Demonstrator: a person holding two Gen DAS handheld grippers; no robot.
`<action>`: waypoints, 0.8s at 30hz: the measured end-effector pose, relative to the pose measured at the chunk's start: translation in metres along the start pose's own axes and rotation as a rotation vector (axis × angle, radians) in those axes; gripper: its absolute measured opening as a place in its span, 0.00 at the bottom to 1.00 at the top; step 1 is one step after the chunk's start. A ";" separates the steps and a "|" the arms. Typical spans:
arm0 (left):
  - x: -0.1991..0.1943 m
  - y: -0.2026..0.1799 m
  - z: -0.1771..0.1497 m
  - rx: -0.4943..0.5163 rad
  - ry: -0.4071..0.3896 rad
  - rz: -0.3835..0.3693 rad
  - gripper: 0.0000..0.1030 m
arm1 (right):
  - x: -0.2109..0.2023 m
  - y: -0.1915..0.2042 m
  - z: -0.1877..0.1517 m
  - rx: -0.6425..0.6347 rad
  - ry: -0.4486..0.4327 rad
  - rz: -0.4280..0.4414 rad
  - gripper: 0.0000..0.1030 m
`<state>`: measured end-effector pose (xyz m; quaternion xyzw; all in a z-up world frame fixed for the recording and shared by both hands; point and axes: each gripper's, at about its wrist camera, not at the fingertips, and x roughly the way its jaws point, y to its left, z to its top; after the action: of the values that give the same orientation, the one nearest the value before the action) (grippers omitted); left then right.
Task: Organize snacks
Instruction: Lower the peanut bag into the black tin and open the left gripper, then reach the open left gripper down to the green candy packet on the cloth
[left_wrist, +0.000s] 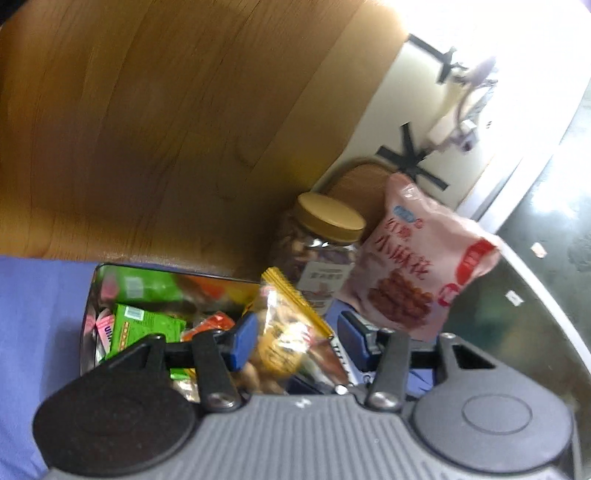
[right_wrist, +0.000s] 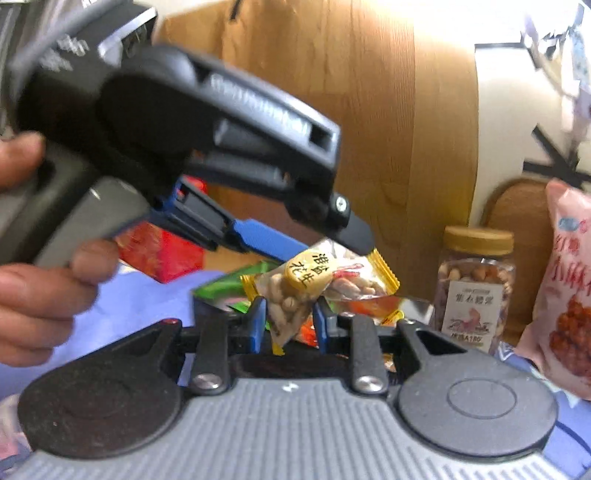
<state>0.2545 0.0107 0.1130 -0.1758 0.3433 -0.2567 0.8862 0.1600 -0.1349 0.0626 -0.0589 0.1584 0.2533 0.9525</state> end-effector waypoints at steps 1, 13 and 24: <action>0.006 0.002 -0.001 0.004 -0.001 0.028 0.47 | 0.010 -0.002 -0.002 0.008 0.015 -0.009 0.29; -0.050 -0.007 -0.043 0.123 -0.057 0.148 0.52 | -0.036 -0.008 -0.016 0.172 -0.039 -0.005 0.31; -0.090 -0.016 -0.128 0.206 -0.062 0.405 0.55 | -0.094 0.009 -0.078 0.385 0.062 -0.003 0.33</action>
<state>0.1028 0.0325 0.0780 -0.0198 0.3161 -0.1019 0.9430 0.0573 -0.1853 0.0202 0.1163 0.2332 0.2151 0.9412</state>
